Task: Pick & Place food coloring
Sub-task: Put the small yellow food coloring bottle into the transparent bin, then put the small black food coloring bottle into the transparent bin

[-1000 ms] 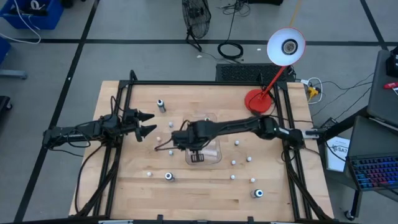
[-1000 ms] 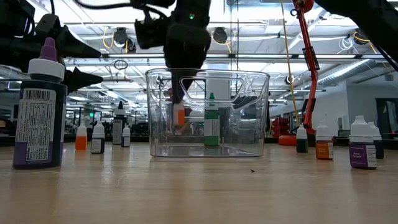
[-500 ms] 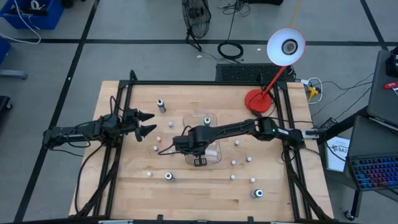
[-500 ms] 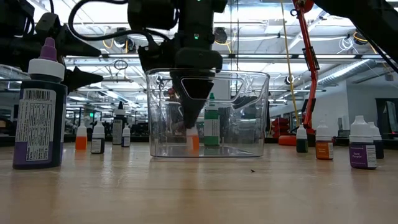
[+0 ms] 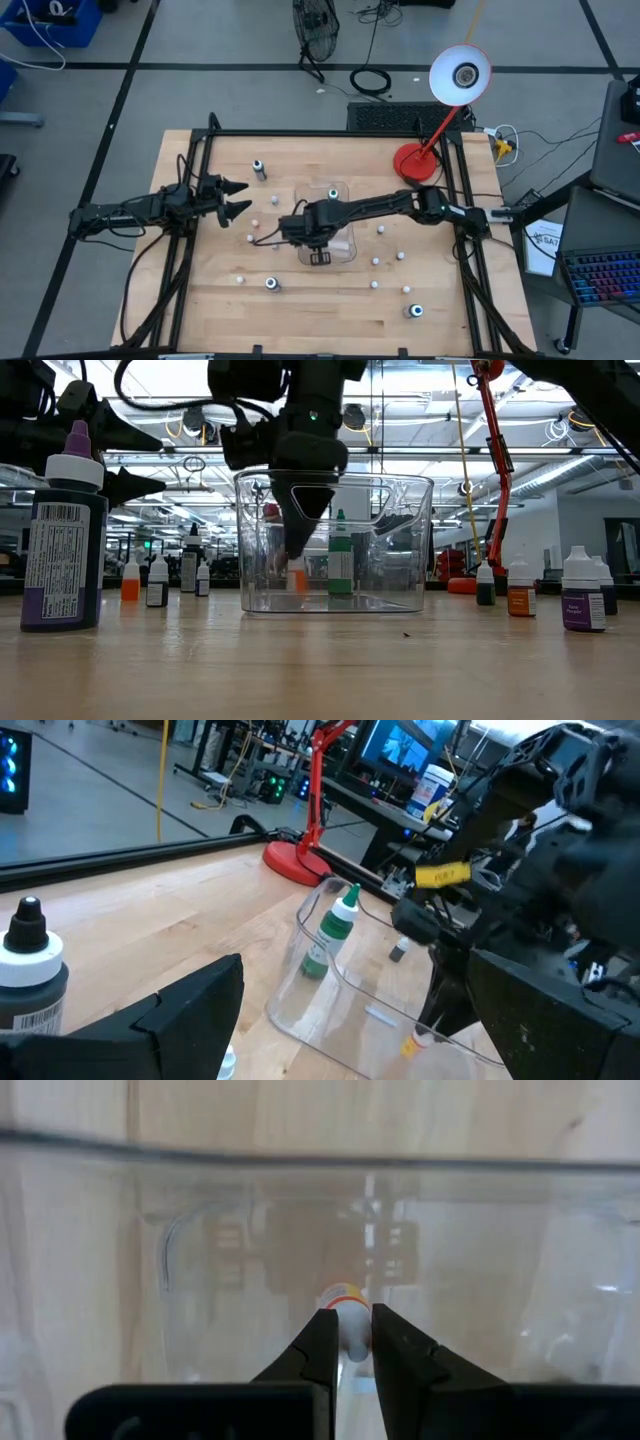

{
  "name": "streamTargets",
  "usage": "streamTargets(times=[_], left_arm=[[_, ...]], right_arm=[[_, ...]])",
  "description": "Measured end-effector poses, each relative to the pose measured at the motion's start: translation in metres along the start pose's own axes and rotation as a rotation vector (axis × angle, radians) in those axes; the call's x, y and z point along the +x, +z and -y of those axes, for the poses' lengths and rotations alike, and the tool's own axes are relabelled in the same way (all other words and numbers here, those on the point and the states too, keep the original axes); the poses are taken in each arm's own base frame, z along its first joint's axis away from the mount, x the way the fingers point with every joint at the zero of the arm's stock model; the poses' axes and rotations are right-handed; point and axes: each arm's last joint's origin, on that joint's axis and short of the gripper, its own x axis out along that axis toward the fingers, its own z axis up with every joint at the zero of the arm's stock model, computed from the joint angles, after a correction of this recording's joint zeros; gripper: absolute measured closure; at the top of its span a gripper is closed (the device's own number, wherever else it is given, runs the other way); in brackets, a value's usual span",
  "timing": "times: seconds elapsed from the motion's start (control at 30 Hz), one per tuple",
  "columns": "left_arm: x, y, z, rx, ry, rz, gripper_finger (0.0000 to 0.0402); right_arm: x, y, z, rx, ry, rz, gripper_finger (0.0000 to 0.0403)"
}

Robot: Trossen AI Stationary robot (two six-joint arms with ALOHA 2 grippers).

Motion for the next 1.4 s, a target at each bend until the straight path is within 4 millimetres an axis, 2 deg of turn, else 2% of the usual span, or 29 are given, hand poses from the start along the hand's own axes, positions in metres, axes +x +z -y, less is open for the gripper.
streamTargets(times=[0.2, 0.37, 0.53, 0.8, 1.03, 1.2, 1.33, 1.4], left_arm=[[0.0, 0.0, 0.0, 0.0, 0.0, 0.001, 0.0023], [0.0, 0.001, 0.0, -0.001, -0.003, 0.006, 0.0023], [0.0, 0.001, 0.0, -0.001, -0.003, 0.007, 0.0023], [0.0, 0.001, 0.0, -0.001, -0.003, 0.007, 0.0023], [0.0, 0.001, 0.0, -0.001, -0.003, 0.008, 0.0023], [0.0, 0.001, 0.0, -0.002, -0.003, 0.008, 0.0023], [0.0, 0.001, 0.0, -0.002, -0.004, 0.008, 0.0023], [0.0, 0.001, 0.0, -0.001, -0.004, 0.007, 0.0023]], right_arm=[[-0.006, 0.0, 0.015, 0.012, -0.008, 0.018, 0.0374], [0.0, 0.0, 0.027, 0.035, -0.008, 0.032, 0.0374], [0.015, -0.006, 0.027, 0.023, 0.016, 0.012, 0.0374], [0.021, -0.008, 0.025, 0.047, 0.045, 0.029, 0.0373], [0.02, -0.006, 0.024, 0.082, 0.047, 0.05, 0.0303], [0.01, -0.005, 0.025, 0.096, 0.045, 0.081, 0.0278], [-0.001, -0.006, 0.025, 0.107, 0.043, 0.1, 0.0276], [-0.013, -0.009, 0.025, 0.126, 0.044, 0.106, 0.0279]])
